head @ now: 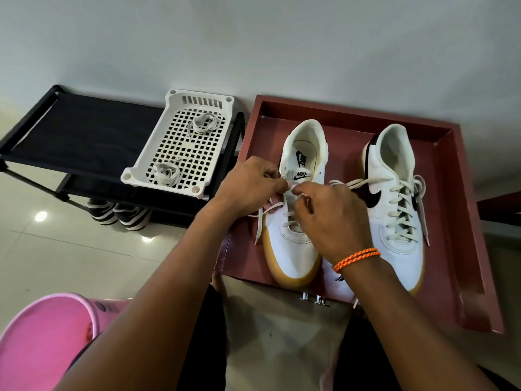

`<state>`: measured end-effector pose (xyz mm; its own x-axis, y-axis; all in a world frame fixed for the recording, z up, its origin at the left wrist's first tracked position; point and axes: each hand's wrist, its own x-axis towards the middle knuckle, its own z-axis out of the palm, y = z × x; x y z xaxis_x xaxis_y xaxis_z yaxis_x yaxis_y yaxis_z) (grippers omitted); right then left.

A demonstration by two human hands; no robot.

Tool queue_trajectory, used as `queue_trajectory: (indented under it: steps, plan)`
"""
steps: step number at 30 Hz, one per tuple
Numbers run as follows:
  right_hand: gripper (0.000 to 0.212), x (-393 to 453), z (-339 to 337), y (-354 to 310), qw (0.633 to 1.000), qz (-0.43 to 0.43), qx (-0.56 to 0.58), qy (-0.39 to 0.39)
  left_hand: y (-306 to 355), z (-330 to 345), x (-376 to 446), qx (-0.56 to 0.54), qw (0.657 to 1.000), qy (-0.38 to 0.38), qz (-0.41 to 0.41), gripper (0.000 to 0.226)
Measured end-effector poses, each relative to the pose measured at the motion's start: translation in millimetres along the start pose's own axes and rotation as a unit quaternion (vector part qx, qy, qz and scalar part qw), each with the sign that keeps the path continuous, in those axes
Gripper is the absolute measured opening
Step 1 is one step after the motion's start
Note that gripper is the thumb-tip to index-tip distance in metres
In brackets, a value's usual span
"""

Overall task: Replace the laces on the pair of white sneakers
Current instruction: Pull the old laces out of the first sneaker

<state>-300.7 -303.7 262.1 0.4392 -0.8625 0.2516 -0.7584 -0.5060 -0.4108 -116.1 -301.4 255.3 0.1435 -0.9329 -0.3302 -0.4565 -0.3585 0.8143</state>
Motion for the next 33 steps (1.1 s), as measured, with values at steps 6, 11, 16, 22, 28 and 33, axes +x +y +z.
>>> queue_trajectory:
  steps: [6,11,16,22,28,33]
  plan:
    - [0.022,4,2,5,0.999,0.021,0.034,-0.031,-2,0,2,-0.002,1.0,0.0,0.004,0.023]
    - [0.022,17,-25,25,0.992,0.059,0.095,0.057,-2,0,2,-0.014,1.0,-0.003,-0.003,0.024]
    - [0.024,3,-4,6,0.996,0.022,0.071,-0.04,-2,1,3,-0.007,1.0,-0.001,0.002,0.023]
    - [0.022,3,8,7,0.996,0.029,0.034,-0.082,-4,-1,3,-0.028,1.0,-0.014,0.0,0.027]
    - [0.024,19,-14,25,0.956,0.164,0.242,0.011,-1,0,3,-0.053,0.998,-0.023,-0.012,0.02]
    - [0.02,9,-8,13,0.985,0.068,0.154,0.02,-2,1,3,-0.048,0.999,-0.019,-0.014,0.019]
